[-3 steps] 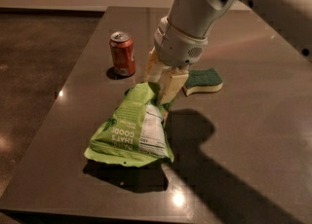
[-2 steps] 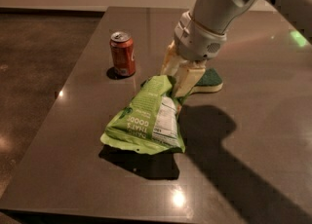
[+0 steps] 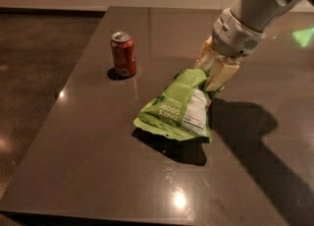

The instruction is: Move green rice chip bag near sponge

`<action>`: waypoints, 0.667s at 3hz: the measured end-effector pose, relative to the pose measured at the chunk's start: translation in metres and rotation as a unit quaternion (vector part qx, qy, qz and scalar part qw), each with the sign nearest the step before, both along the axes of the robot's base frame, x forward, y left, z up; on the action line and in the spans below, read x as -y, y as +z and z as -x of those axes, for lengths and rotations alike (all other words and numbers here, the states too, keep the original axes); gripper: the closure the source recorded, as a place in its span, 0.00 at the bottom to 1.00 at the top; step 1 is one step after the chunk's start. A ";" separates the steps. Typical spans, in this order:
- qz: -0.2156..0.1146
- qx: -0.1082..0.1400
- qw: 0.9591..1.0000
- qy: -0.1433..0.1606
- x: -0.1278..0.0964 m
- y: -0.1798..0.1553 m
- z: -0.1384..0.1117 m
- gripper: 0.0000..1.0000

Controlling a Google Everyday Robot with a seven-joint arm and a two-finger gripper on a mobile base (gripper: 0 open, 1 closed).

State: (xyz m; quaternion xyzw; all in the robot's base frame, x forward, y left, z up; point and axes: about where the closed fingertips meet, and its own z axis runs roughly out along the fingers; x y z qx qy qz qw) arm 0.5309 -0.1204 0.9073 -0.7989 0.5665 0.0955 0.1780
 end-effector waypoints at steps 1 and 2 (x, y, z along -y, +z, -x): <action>0.002 0.001 1.000 -0.023 0.029 -0.003 -0.003 0.84; 0.001 0.000 0.999 -0.045 0.053 -0.008 -0.002 0.59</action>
Offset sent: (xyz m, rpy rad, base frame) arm -0.0060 -0.0854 -0.0128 -0.0070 0.0193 -0.1393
